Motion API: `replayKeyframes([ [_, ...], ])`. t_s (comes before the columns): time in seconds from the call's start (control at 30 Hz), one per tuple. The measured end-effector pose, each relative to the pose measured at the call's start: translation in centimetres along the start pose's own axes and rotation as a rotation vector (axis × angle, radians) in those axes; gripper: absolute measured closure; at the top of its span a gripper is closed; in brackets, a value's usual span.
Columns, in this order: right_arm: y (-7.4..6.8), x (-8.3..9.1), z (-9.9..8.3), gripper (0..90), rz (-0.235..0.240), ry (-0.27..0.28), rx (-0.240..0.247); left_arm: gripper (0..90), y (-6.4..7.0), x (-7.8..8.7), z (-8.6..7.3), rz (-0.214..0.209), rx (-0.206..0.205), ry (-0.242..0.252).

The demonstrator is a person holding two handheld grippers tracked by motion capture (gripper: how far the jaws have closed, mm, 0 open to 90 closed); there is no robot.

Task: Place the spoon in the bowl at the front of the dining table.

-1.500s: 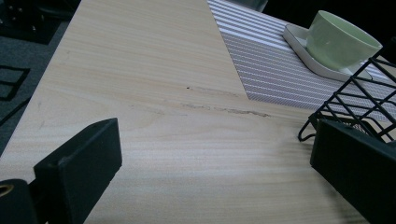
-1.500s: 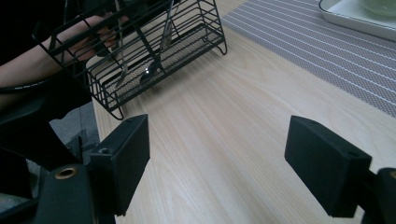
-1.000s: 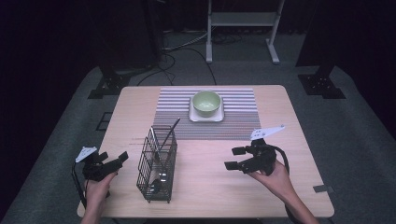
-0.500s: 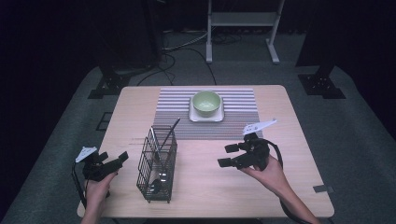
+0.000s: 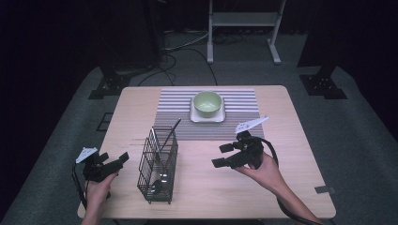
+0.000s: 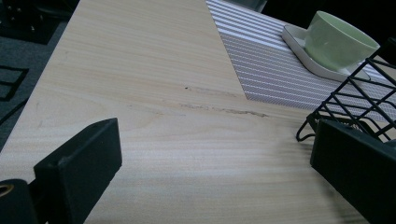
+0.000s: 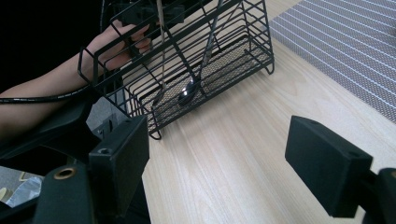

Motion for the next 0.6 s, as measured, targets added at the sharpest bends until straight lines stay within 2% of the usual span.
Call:
replayKeyframes([
  [0.6, -1.2, -1.4, 1.7, 20.6, 0.030, -0.034, 0.029, 1.0, 0.1, 0.0, 0.0, -0.002, -0.003, 0.001],
])
Point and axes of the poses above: each handheld gripper's, and its own axes: x roughly backward along the jaws, z roughly out of its top, y roughly to its right, the point moved 3 cm from there along -x, roughly forward along the jaws, and after that the axes turned 1 degree about x, right-handed, at the moved point
